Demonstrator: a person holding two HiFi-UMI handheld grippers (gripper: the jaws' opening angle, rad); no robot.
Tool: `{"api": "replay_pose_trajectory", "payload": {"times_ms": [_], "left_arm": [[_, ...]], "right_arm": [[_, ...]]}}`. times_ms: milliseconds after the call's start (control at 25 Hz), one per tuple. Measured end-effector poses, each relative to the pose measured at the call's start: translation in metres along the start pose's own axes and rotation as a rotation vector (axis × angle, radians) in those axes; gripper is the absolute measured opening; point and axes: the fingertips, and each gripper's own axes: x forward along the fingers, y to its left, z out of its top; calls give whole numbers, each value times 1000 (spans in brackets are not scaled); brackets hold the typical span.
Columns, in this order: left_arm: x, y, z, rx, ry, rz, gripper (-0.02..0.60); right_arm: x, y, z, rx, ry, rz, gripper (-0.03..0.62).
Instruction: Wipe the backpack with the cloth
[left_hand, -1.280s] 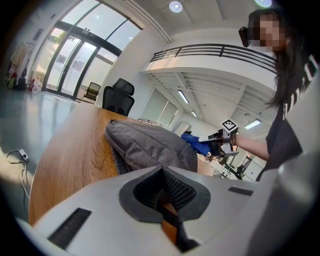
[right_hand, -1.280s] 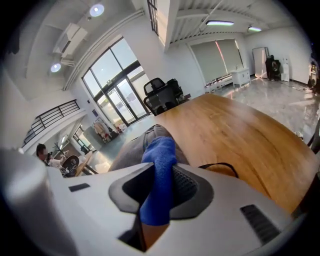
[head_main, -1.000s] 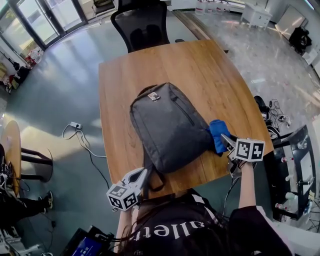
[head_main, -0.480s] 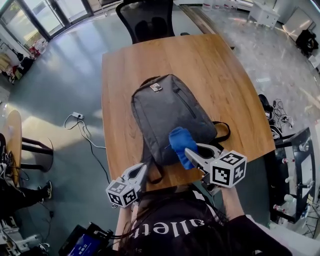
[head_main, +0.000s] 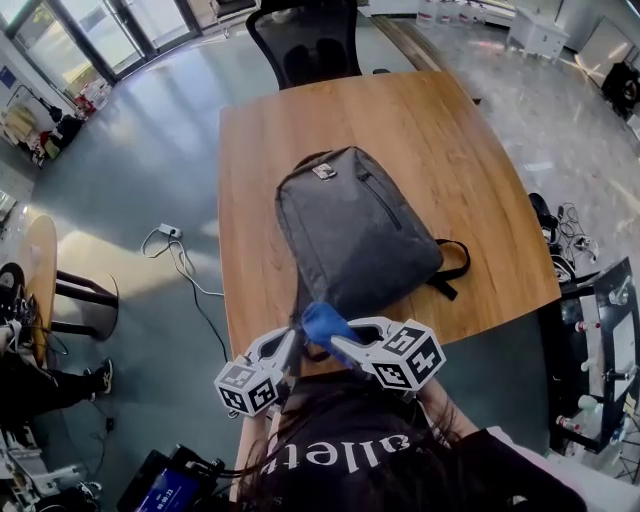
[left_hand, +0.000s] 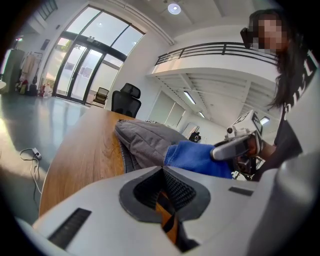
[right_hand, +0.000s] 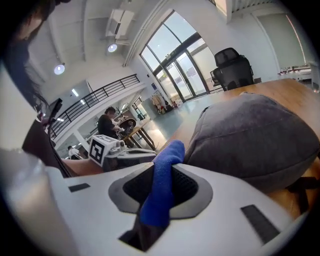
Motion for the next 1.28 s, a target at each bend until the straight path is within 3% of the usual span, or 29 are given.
{"api": "replay_pose_trajectory", "payload": {"times_ms": [160, 400, 960, 1160, 1280], "left_arm": [[-5, -4, -3, 5, -2, 0, 0], [-3, -9, 0, 22, -9, -14, 0], [4, -29, -6, 15, -15, -56, 0], [5, -26, -9, 12, -2, -55, 0], [4, -25, -10, 15, 6, -62, 0]], "right_arm": [[-4, -20, -12, -12, 23, -76, 95], [-40, -61, -7, 39, -46, -192, 95], [-185, -194, -26, 208, -196, -595, 95], [-211, -213, -32, 254, -228, -667, 95], [-215, -206, -28, 265, -258, -664, 95]]}}
